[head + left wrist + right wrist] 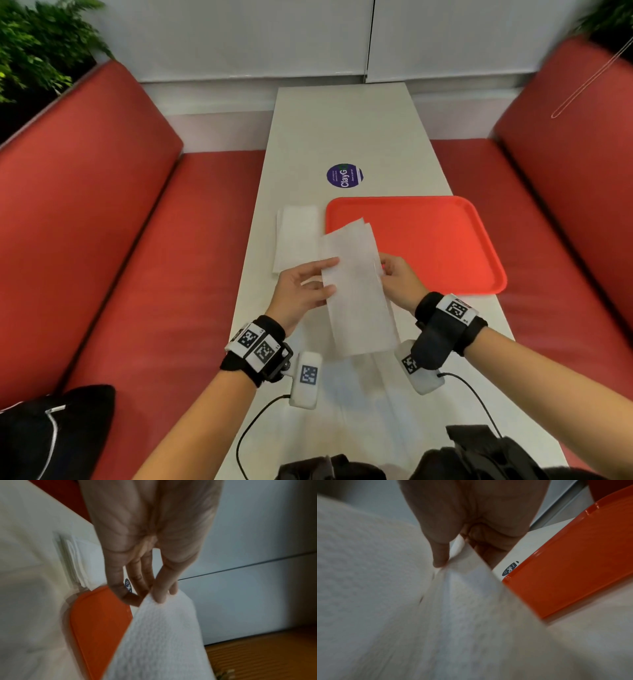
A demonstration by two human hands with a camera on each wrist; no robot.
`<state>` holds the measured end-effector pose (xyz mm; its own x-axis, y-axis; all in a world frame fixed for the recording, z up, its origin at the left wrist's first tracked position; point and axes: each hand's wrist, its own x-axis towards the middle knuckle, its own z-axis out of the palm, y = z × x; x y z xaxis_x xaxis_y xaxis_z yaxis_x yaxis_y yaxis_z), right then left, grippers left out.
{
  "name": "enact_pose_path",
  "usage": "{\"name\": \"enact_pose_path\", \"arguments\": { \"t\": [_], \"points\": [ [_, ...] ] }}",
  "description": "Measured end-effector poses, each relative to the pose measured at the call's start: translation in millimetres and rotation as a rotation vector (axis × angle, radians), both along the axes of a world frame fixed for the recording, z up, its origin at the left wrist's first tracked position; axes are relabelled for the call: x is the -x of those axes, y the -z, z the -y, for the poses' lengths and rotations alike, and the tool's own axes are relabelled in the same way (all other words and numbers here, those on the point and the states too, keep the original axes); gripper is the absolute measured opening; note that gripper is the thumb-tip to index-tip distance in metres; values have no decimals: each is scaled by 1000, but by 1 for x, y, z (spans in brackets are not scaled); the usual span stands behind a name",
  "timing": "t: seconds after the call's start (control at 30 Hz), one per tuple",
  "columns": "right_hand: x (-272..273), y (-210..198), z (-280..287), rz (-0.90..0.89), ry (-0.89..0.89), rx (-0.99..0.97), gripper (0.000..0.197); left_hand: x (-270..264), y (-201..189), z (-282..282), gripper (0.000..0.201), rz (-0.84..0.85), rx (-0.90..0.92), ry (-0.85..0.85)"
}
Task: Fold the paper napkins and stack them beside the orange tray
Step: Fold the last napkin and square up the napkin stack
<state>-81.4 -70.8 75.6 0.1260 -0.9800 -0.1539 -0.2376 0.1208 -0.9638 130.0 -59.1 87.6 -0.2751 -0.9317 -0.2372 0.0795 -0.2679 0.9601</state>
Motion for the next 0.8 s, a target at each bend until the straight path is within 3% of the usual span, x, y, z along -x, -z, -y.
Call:
{"name": "enact_pose_path", "arguments": {
  "t": [0.1, 0.2, 0.4, 0.57, 0.8],
  "points": [
    [-4, -8, 3, 68, 53, -143, 49, -1, 3, 10, 50, 103, 42, -70],
    [-7, -8, 18, 163, 35, -186, 38, -8, 4, 25, 50, 177, 54, -119],
    [-30, 16, 82, -18, 91, -146, 19, -33, 10, 86, 26, 402, 87, -237],
    [-57, 38, 153, -244, 178, -76, 25, -54, 26, 152, 43, 573, 59, -129],
    [-76, 65, 203, -371, 100, -7, 51, -63, 64, 204, 49, 751, 54, -75]
  ]
}}
